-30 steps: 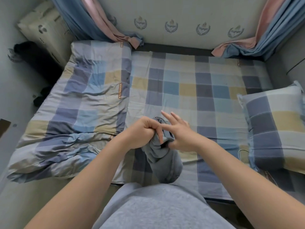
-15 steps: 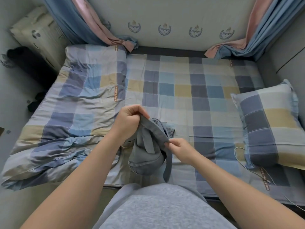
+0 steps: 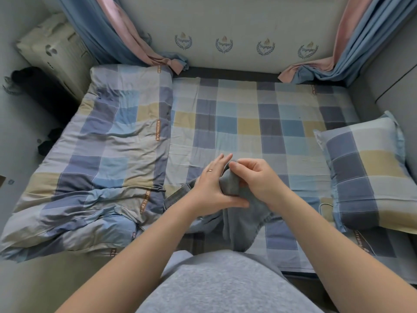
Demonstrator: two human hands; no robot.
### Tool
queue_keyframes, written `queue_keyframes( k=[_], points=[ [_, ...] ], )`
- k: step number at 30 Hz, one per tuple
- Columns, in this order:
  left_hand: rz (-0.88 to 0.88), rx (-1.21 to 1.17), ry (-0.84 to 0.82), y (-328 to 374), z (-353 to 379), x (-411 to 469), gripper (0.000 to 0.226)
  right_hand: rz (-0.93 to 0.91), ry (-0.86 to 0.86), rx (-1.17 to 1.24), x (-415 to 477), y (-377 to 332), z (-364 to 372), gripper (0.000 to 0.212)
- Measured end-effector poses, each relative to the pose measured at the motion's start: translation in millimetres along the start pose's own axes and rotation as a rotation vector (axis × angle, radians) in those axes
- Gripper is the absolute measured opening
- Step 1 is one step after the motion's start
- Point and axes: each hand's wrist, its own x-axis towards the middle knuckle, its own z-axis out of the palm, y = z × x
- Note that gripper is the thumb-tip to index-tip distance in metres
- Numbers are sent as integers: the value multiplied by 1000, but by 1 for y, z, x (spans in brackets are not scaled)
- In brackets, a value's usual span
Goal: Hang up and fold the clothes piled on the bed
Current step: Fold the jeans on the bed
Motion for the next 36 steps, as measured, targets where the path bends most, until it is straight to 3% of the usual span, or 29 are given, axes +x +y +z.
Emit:
queue_keyframes(
  k=[4,6,7,10,12,14,17,21,23,27,29,31,36],
  points=[
    [48,-215,123,-3,5,4,49,-144,14,-149,-7,-14,2,21],
    [57,-303,212,0,-2,5,29,-183,41,-102,-7,-15,2,7],
    [55,-362,248,3,-7,6,22,-183,72,-115,-7,-14,-1,13],
    [100,-463,317,20,-18,8,17,-39,54,-195,-9,-10,-9,80],
    [140,-509,340,37,-22,9,13,58,-53,-46,-11,-6,-5,102],
    [190,-526,351,55,-26,11,9,102,-136,91,-11,-1,2,92],
    [289,-507,362,75,-37,15,8,145,-212,56,-8,-4,0,48],
    [241,-556,358,76,-45,22,11,93,-72,43,-4,2,-3,21],
    [163,-595,297,67,-43,24,19,34,35,67,-4,5,-1,19],
    [28,-521,2,41,-29,17,72,-30,169,259,2,-10,-15,14],
    [17,-537,-111,29,-15,9,66,-87,170,265,6,-23,-22,14],
    [7,-584,-122,27,-6,4,50,-106,194,254,11,-33,-25,15],
    [67,-595,93,32,4,14,22,41,243,344,27,-37,-31,21]
  ],
)
